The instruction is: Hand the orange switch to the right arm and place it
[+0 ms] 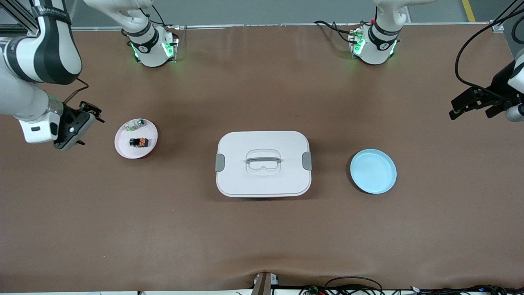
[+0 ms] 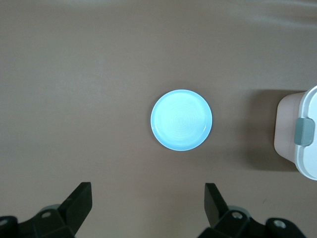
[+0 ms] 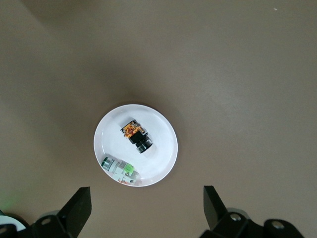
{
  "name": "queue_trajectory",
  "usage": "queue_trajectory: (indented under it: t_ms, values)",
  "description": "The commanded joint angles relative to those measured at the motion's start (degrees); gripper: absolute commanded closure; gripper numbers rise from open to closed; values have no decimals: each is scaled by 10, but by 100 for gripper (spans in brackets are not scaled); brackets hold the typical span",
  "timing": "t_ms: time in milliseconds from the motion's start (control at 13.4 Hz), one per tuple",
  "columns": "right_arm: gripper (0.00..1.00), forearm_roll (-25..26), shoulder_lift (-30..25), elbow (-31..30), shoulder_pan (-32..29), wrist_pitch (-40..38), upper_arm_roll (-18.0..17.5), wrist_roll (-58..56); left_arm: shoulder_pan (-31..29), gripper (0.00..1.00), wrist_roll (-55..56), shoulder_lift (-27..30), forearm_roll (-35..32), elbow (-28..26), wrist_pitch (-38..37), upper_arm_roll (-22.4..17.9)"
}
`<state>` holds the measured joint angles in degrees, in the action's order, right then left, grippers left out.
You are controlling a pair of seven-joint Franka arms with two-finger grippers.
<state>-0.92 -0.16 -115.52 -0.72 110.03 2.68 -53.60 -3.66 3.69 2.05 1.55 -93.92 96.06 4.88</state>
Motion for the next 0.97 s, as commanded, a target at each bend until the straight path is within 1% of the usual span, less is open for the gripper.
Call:
queue_trajectory:
  t_ms: [0,149,299,448,672,896]
  values:
    - [0,7,21,85,-2,-57,-5,79,5,0,-3,-6,-3,14,-13,-4]
    - [0,14,48,164,0,-130,-6,163,5,0,-3,-6,-3,14,-13,-4]
    - [0,21,64,214,2,-159,-7,190,5,0,-3,-6,-3,14,-13,-3]
    - [0,21,63,221,-3,-158,-5,206,6,0,-3,-6,-3,14,-13,-3]
    - [0,20,62,245,-13,-162,-3,290,6,0,-3,-6,-3,14,-13,-4]
    - [0,12,62,261,-24,-183,-4,354,5,0,-3,-6,-3,14,-13,-3]
